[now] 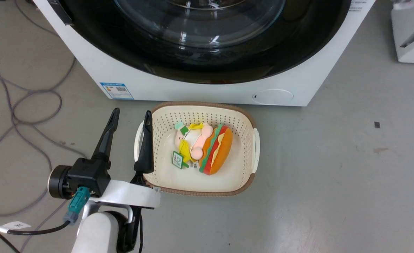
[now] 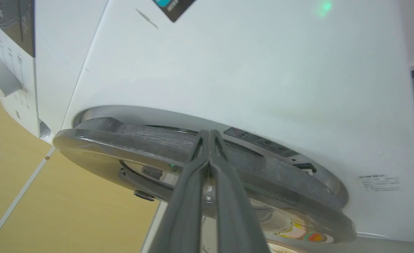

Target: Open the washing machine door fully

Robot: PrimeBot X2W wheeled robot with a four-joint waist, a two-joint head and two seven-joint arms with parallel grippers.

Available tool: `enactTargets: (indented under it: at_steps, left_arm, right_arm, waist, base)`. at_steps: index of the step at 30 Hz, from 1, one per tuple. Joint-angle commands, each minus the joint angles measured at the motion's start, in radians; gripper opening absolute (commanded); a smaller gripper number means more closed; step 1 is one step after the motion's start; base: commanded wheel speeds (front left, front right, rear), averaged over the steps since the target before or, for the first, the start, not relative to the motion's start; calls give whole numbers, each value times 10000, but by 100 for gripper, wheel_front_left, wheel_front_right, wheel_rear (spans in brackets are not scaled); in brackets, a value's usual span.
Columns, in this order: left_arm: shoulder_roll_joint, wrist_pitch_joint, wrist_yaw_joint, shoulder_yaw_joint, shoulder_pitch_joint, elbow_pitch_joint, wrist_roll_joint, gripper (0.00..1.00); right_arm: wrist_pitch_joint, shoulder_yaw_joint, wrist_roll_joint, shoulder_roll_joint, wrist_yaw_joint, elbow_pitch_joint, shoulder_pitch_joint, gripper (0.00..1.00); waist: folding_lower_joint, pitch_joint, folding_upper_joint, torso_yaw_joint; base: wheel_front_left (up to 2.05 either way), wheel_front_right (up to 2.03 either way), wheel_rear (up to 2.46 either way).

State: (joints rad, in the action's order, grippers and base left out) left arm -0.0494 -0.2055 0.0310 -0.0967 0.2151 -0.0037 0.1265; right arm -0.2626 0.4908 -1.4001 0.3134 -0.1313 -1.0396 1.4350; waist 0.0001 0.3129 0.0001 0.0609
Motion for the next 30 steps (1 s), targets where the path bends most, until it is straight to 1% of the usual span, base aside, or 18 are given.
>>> enactTargets:
  at_steps: [1, 9, 21, 30]
  left_arm:
    - [-8, -131, 20, -63, 217, -56, 80, 100]
    - [-8, -298, 10, -216, 497, -91, 213, 100]
    - [-8, -549, 44, -387, 918, -53, 375, 100]
    - [-8, -563, 26, -461, 924, 8, 369, 100]
  right_arm:
    - [-232, 352, -300, 170, 4, -367, 519, 0]
    - [-1170, 1414, -946, 339, 4, -1197, 1568, 0]
    - [-2656, 2877, -2009, -136, 5, -2440, 3190, 0]
    - [-3291, 3199, -1946, -604, 6, -2511, 2931, 0]
  waist:
    - [-1, 123, -1, 40]
    - [-1, 541, -1, 151]
    - [-1, 1045, -1, 272]
    - [-1, 977, -1, 282]
  base:
    - [0, 0, 0]
    - [0, 0, 0]
    - [0, 0, 0]
    - [0, 0, 0]
